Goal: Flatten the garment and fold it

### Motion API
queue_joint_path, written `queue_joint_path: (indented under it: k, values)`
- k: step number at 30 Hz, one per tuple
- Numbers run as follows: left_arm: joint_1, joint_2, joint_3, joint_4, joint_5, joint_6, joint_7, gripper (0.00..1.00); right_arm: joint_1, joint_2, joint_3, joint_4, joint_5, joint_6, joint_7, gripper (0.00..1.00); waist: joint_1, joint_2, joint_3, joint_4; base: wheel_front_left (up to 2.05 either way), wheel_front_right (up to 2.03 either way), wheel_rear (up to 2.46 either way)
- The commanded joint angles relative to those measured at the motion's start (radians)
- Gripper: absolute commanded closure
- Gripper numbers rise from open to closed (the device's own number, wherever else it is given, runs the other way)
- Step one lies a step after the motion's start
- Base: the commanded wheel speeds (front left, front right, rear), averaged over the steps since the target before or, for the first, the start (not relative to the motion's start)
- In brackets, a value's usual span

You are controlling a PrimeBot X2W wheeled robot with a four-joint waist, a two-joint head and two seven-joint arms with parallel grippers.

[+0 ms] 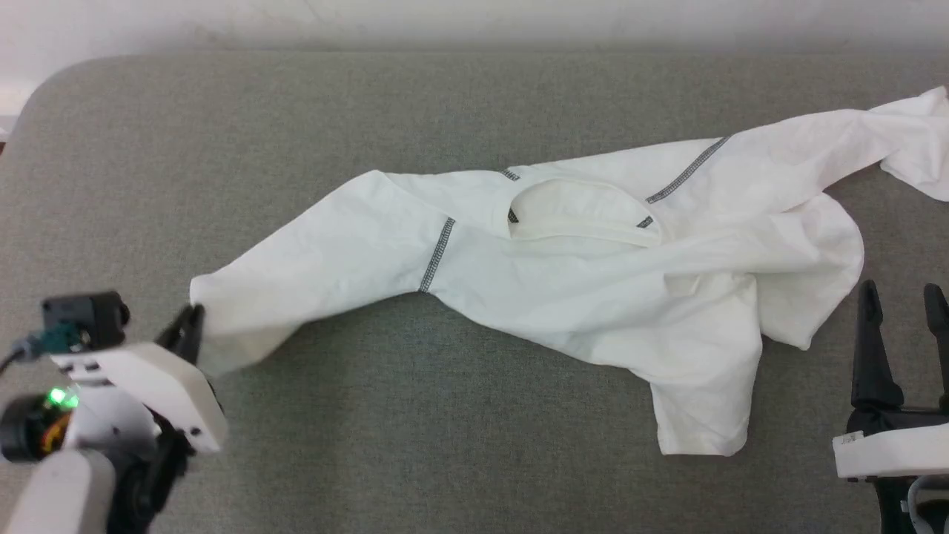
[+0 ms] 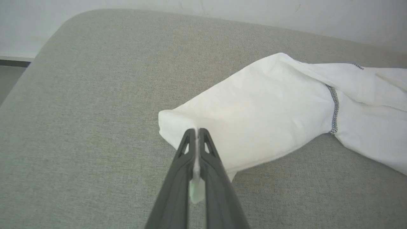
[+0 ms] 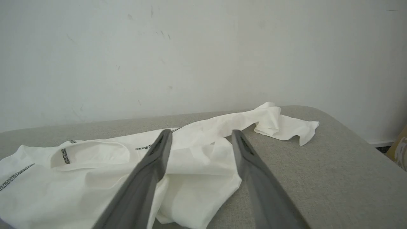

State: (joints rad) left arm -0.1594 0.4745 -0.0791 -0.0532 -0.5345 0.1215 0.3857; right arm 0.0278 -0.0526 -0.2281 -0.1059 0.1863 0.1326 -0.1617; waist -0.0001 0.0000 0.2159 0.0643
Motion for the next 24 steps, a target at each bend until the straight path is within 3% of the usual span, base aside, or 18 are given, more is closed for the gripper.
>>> queue_joint_path:
  k: [1,4,5,6,7,16,20,24]
  values:
    - [0.035,-0.03,-0.006,0.008,-0.019,0.002,-0.022,1.0,0.0,0.002,-0.004,-0.003,0.004,-0.002,0.004,0.0,0.0001,0.0,0.024,-0.001,0.0,0.0,0.0]
    - [0.062,-0.086,-0.017,0.032,-0.042,0.002,-0.069,1.0,-0.005,0.002,-0.001,-0.006,0.003,-0.002,0.009,0.0,0.0001,0.0,0.03,-0.004,0.0,0.0,0.0]
    - [0.063,-0.104,-0.016,0.043,-0.046,0.001,-0.097,0.91,-0.006,0.002,-0.001,-0.007,0.002,-0.002,0.012,0.0,0.0001,0.0,0.031,-0.004,0.0,0.0,0.0]
    - [0.059,-0.121,-0.014,0.05,-0.05,-0.001,-0.128,0.16,-0.007,0.002,0.0,-0.008,0.001,-0.002,0.015,0.0,0.0001,0.0,0.03,-0.005,0.0,0.0,0.0]
    - [0.053,-0.136,-0.012,0.053,-0.054,-0.005,-0.158,0.0,-0.008,0.002,-0.001,-0.011,0.0,-0.002,0.018,0.0,0.0001,0.0,0.028,-0.005,0.0,0.0,0.0]
    - [0.01,-0.184,0.058,-0.107,0.02,-0.079,-0.598,0.0,0.003,0.002,0.004,-0.015,0.002,-0.002,0.027,0.0,0.0001,0.0,0.001,-0.003,0.0,0.0,0.0]
    - [0.066,-0.217,0.074,-0.172,0.103,-0.086,-0.644,0.0,0.012,0.002,0.035,-0.004,0.008,-0.002,0.031,0.0,0.0001,0.0,-0.007,-0.006,0.0,0.0,0.0]
    - [0.13,-0.287,0.107,-0.213,0.172,-0.09,-0.647,0.0,0.02,0.002,0.082,0.015,-0.006,-0.002,0.067,0.0,0.0001,0.0,-0.012,-0.001,0.0,0.0,0.0]
